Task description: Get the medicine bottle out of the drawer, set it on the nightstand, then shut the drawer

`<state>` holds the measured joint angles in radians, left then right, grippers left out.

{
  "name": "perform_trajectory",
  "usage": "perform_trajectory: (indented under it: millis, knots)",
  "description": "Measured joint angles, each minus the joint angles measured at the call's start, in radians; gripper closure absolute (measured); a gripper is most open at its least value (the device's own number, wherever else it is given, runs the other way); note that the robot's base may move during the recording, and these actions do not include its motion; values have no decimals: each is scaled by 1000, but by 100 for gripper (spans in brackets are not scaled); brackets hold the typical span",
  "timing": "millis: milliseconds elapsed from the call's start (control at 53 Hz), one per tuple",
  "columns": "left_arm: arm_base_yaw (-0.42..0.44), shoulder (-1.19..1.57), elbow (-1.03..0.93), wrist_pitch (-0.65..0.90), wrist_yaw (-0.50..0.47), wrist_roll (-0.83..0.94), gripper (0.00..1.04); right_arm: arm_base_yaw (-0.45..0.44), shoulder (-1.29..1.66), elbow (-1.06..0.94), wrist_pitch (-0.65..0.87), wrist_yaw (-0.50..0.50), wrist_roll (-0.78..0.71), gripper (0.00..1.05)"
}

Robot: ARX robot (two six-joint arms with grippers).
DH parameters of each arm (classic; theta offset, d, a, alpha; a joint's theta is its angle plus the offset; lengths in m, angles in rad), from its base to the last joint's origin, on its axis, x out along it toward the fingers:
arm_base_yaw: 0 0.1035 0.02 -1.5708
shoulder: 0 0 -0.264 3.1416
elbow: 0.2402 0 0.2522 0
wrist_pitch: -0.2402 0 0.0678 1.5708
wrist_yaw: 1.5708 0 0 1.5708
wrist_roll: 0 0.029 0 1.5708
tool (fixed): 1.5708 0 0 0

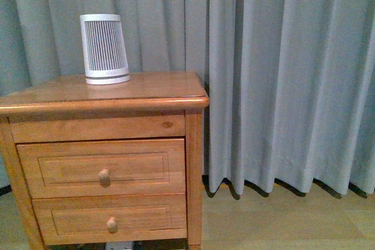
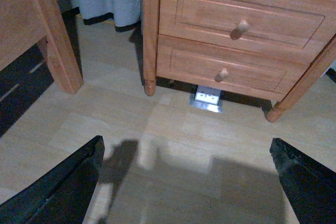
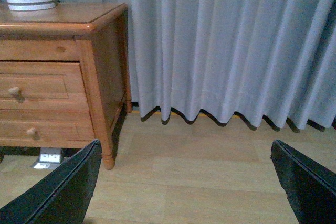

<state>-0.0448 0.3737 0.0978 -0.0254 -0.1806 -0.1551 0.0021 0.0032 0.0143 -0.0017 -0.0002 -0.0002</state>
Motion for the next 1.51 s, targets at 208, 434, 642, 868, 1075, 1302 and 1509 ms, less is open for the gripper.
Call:
perform_trajectory:
  millis: [208, 434, 642, 868, 1075, 1302, 1509]
  knots:
    - [-41, 536, 140, 519, -16, 37, 7, 0, 0, 0, 0, 0, 0, 7]
    - [-108, 1055, 397, 855, -55, 41, 7, 0, 0, 0, 0, 0, 0, 7]
    - [-132, 1398, 594, 1012, -63, 35, 7, 0, 0, 0, 0, 0, 0, 7]
    - [-142, 1694, 781, 1091, -59, 36, 7, 0, 0, 0, 0, 0, 0, 7]
    - [-145, 1886, 947, 1098, -47, 53, 7, 0, 0, 0, 0, 0, 0, 7]
    - [-147, 2033, 1135, 1063, -28, 90, 7, 0, 0, 0, 0, 0, 0, 7]
    - [-134, 2123, 1261, 1040, 4, 147, 7, 0, 0, 0, 0, 0, 0, 7]
